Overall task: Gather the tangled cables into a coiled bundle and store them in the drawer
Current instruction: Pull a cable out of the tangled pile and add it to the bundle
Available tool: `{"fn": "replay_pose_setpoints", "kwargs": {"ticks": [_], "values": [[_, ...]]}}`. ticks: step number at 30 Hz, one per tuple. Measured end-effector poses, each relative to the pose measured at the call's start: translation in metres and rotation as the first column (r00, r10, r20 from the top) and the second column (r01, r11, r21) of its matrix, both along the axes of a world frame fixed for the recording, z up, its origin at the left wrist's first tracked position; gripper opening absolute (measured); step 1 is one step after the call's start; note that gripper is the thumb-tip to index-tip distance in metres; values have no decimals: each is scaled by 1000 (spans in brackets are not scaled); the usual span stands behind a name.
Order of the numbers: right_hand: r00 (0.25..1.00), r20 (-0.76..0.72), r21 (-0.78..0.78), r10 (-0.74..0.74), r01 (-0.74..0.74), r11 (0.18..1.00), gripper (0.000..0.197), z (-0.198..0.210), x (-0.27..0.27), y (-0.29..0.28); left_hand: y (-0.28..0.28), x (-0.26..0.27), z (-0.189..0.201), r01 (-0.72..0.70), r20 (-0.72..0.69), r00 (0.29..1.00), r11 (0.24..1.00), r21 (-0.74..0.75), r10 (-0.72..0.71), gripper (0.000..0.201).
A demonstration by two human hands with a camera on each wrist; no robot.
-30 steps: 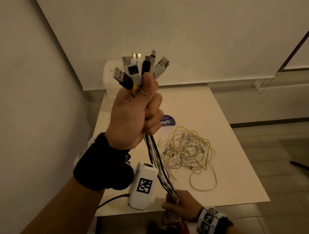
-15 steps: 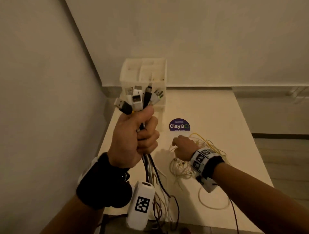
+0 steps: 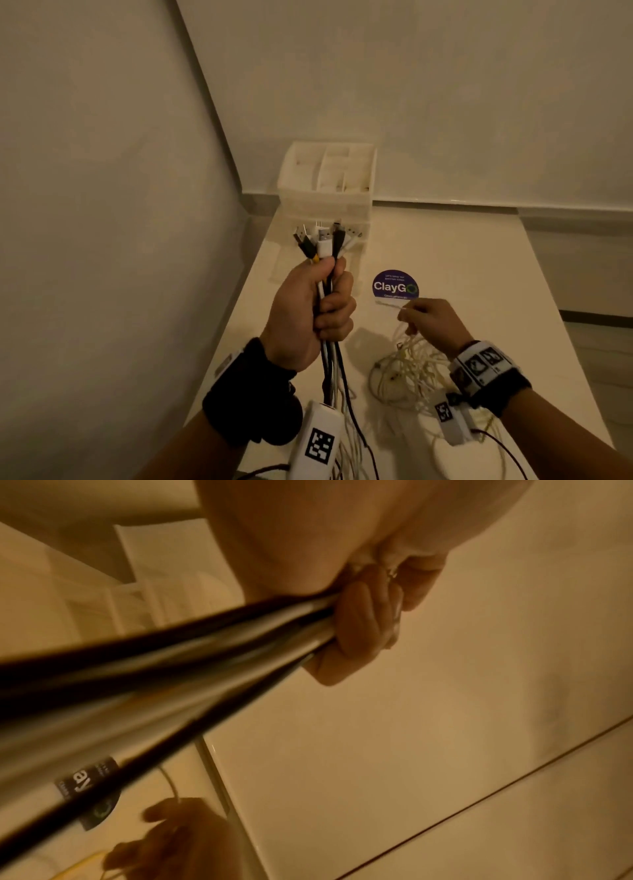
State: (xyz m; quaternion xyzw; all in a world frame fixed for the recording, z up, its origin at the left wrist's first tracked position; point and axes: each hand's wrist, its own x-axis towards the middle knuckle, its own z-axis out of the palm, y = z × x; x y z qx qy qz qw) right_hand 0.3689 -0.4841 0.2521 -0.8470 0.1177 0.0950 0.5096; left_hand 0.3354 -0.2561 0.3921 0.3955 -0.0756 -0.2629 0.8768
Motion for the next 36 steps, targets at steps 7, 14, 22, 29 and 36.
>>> {"fn": "replay_pose_setpoints", "kwargs": {"ticks": [7,14,22,29,36], "values": [[953,62,568,-296,211,796,19,68,-2,-12,-32,17,-6,-79,73,995,993,85,73,30],[890,450,426,-74,-141,894,30,117,-59,5,-48,22,-9,-166,80,985,969,181,153,47],[696,677,-171,240,-168,971,40,112,-90,30,-61,9,-10,-182,188,972,956,229,140,52],[762,621,-142,180,-117,983,38,103,-107,34,-61,5,-12,-269,270,942,928,258,198,46],[868,459,-48,189,-188,981,26,69,-103,18,-31,26,12,-289,211,941,953,93,265,37]]}}
